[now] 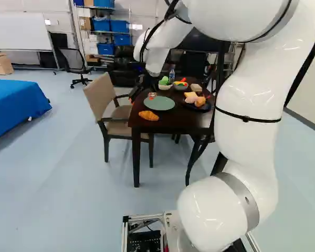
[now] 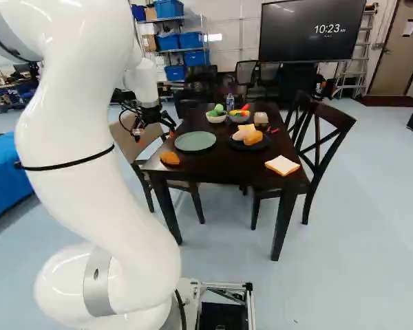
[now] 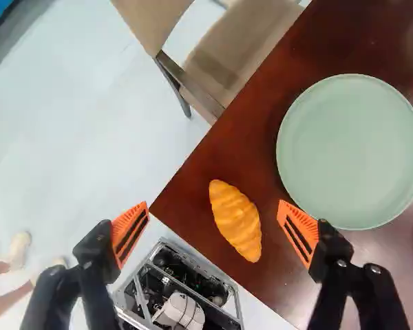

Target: Move the croissant to the empty plate

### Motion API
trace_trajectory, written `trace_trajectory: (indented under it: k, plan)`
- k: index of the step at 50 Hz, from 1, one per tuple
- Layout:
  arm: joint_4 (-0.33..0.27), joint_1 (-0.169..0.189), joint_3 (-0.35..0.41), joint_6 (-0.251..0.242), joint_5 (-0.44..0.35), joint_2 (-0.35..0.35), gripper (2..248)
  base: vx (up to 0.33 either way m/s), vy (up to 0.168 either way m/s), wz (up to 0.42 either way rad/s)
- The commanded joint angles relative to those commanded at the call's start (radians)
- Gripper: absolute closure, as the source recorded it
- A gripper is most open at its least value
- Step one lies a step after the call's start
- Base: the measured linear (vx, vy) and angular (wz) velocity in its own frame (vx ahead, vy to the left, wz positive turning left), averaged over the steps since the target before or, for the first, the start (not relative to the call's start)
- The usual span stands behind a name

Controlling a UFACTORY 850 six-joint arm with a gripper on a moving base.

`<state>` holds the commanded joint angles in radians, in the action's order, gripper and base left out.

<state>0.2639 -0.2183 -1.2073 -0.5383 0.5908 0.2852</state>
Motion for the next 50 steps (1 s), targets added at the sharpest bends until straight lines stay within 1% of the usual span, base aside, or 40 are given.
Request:
trace_trajectory:
  k: [20,23,31,50]
  plan:
    - [0.013,0.015,-0.08,0.0,0.111,0.064,3,0.0,0.0,0.0]
    - [0.013,0.019,-0.091,-0.011,0.121,0.072,3,0.0,0.0,0.0]
    - [0.013,0.031,-0.102,-0.077,0.123,0.081,3,0.0,0.0,0.0]
    - [0.013,0.037,-0.107,-0.273,0.123,0.085,3,0.0,0.0,0.0]
